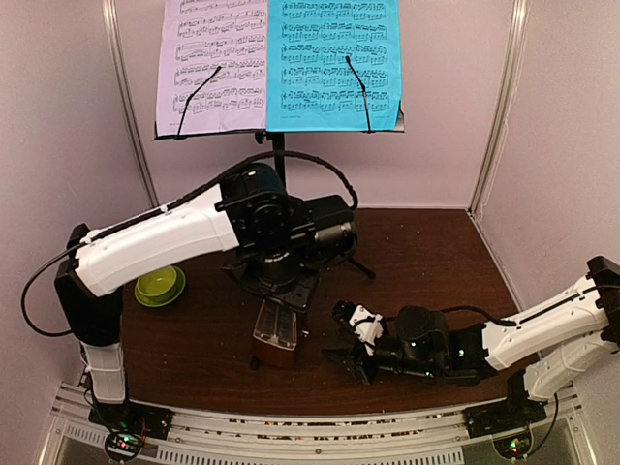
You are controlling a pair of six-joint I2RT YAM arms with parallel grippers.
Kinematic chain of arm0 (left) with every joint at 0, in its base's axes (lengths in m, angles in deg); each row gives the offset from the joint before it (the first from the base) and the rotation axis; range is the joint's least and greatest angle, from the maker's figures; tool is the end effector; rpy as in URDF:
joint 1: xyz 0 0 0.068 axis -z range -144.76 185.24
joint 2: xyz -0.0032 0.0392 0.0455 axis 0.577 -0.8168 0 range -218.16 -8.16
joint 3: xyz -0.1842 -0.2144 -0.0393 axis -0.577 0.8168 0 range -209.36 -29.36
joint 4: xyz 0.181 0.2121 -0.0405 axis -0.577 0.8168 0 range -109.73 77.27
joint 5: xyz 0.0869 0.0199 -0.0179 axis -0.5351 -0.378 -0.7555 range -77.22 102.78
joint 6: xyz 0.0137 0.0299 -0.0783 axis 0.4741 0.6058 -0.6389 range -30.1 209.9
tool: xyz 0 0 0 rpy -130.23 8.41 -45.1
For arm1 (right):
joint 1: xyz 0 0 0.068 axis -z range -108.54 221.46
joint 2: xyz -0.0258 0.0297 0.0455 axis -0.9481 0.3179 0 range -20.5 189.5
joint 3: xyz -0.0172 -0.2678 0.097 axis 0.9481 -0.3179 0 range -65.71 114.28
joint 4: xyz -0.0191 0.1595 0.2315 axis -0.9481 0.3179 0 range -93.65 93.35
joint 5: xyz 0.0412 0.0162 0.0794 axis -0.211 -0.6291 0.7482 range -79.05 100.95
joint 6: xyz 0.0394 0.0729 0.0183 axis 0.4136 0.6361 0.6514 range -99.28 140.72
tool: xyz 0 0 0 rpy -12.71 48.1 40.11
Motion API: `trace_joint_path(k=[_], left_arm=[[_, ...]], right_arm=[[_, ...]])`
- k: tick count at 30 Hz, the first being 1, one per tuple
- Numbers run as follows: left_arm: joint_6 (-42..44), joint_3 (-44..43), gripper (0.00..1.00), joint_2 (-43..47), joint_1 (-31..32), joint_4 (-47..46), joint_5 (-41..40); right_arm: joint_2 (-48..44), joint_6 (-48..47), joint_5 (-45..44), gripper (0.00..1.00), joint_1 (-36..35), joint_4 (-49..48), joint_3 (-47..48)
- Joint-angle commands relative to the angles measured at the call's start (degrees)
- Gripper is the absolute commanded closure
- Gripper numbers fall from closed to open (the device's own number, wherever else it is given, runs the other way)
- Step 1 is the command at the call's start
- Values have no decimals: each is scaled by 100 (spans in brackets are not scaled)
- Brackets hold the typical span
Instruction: Set up the instrument practice props
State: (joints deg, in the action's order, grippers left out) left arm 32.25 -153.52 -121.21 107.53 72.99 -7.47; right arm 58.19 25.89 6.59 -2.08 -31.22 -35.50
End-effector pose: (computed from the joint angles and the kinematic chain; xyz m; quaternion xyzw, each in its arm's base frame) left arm 0.1461 -0.3727 0.3360 0.1123 0.9754 0.0089 0.1893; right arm 0.0978 0.3110 0.1724 -0.4447 0.6929 0.3351 0.4581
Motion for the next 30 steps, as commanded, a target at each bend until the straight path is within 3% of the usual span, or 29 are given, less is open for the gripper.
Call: trace_joint_path(k=[1,14,18,30], left_arm=[[-427,448,100,1025,60,227,-174],[-1257,2007,100,2602,-93,228,-136],[-1176,2397,100,2561,-307,228,187],[-1235,2337,100,2263,-543,228,339]], right_arm=[[-335,-247,-94,57,-58,-21,211],[700,-443,160,58,-280,-178,1405],[1198,-511,209,59,-372,-199,1935],[2337,-913,111,62,-719,-179,2761]])
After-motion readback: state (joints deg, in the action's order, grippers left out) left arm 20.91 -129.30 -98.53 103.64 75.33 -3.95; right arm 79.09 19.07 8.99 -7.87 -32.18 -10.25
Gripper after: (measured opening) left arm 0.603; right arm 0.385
